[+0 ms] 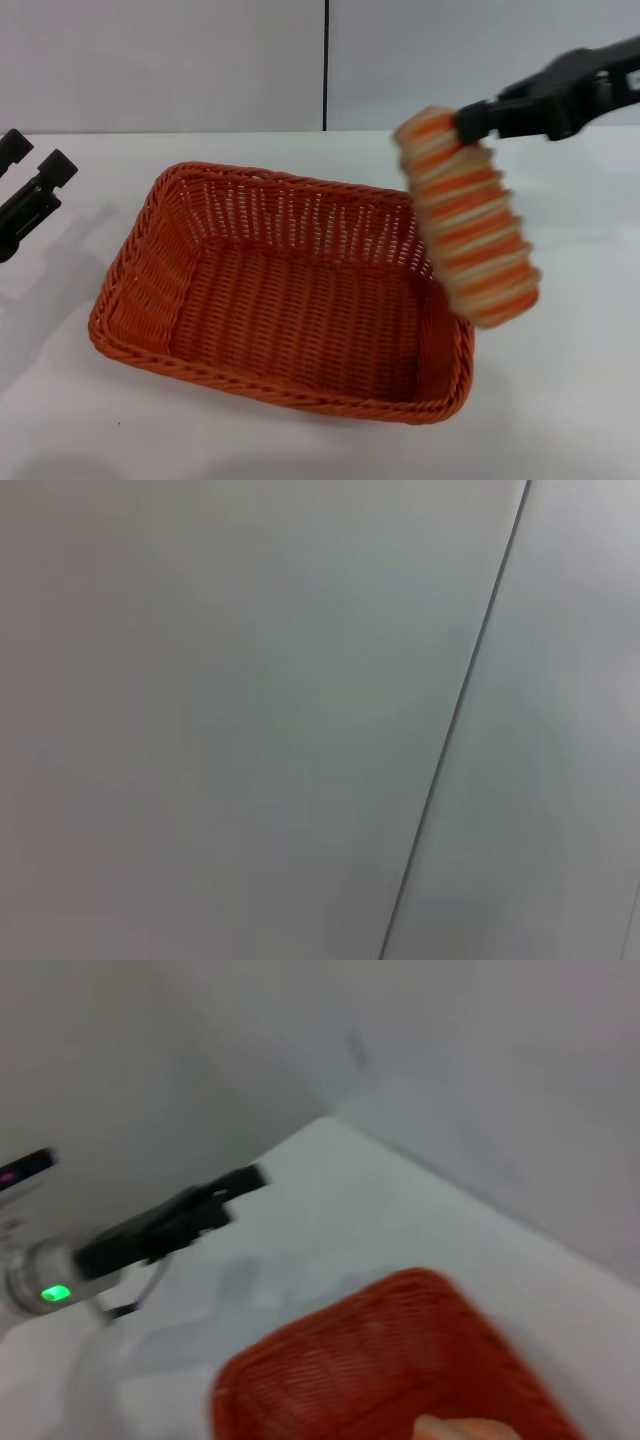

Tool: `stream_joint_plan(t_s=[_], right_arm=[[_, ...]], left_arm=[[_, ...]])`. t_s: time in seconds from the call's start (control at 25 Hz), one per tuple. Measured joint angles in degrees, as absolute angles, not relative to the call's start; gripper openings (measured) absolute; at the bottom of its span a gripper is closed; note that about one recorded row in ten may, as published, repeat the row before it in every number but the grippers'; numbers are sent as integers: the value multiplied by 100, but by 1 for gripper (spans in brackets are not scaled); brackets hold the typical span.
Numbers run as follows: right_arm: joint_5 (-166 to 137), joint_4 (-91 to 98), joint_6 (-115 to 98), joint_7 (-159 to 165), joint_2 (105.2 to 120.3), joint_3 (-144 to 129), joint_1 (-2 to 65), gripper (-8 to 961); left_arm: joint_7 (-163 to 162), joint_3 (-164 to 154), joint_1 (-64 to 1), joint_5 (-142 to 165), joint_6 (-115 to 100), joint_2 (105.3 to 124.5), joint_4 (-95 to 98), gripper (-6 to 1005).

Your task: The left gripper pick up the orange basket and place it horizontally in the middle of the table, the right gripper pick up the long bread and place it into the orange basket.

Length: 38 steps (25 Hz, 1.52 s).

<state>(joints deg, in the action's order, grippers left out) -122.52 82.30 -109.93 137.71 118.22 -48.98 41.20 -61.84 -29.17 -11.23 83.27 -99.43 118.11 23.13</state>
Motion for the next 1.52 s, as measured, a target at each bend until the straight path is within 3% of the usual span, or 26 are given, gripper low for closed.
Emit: stream_joint_plan(t_s=[0.48, 0.68, 1.12, 1.24, 1.52], right_arm=[[-11973, 5326, -10081, 12393, 11846, -5767, 5039, 21], [-11970, 5271, -9924, 12017, 11855, -5783, 4950, 19], [-11497, 5480, -9625, 11692, 11862, -5685, 4482, 109], [-11214, 5971, -9682, 11643, 11868, -5610, 4055, 302], [-9521, 6959, -9348, 10659, 11884, -5162, 2296, 579]], left_arm=[[-6193, -2877, -1058, 8334, -10054, 11811, 2162, 827], [-6201, -2882, -1065, 8333, -10067, 11808, 2162, 827], [-6097, -2879, -1039, 8331, -10077, 11820, 2162, 827], [-5847, -2870, -967, 8330, -10095, 11821, 2162, 827], [-5316, -2563, -688, 8324, -10061, 11815, 2131, 827]])
